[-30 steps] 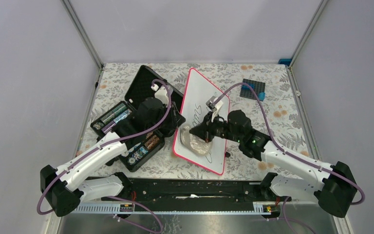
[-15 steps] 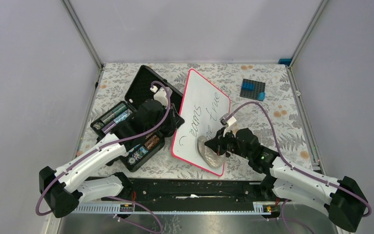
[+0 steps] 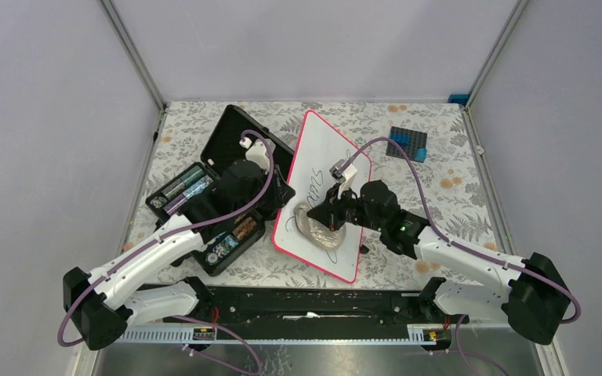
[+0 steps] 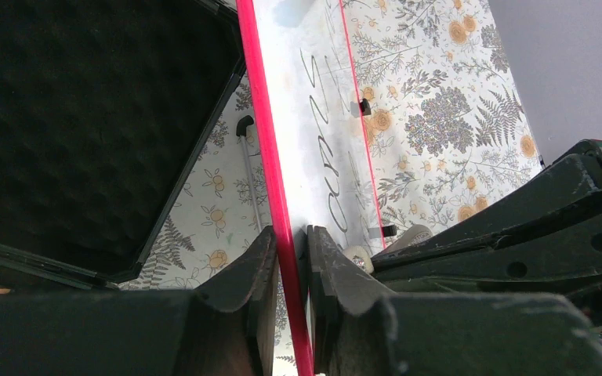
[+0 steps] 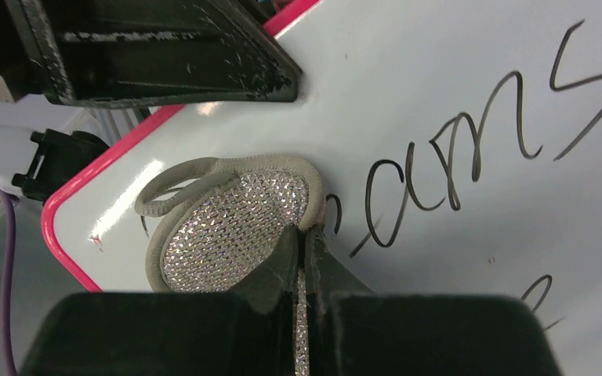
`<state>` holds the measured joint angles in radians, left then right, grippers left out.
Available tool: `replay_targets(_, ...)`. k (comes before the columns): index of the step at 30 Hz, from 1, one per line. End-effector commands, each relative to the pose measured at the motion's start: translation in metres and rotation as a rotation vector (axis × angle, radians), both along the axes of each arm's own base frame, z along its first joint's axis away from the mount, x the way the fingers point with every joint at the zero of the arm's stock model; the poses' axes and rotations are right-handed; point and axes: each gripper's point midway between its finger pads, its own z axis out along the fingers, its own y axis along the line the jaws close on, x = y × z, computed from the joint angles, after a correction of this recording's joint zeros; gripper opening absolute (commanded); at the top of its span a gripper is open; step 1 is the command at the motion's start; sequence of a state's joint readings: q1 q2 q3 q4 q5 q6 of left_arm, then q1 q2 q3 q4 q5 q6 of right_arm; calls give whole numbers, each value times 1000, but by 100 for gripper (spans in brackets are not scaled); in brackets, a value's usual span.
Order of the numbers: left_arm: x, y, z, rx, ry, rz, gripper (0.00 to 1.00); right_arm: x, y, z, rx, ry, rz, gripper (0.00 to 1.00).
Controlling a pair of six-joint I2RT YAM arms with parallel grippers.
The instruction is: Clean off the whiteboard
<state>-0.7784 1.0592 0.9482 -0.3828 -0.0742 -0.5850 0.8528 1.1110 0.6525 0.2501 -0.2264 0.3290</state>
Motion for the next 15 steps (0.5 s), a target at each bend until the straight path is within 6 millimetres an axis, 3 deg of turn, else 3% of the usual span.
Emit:
replay_targets(1, -14, -22, 18, -71, -37, -109, 0, 3, 16, 22, 74, -83, 33, 0)
replay_targets(6, -12, -15, 19, -52, -55, -86, 0, 1, -20, -52, -87, 18, -95, 0)
replay_targets(9, -12, -11, 17, -38, -62, -76, 0, -7, -47, -84, -170, 63, -161, 0)
replay_targets(13, -12, -10, 17, -31, -62, -77, 0, -10, -79, -101, -236, 65, -256, 0)
replay_targets(15, -12, -10, 17, -33, -60, -78, 0, -10, -83, -97, -233, 45, -265, 0)
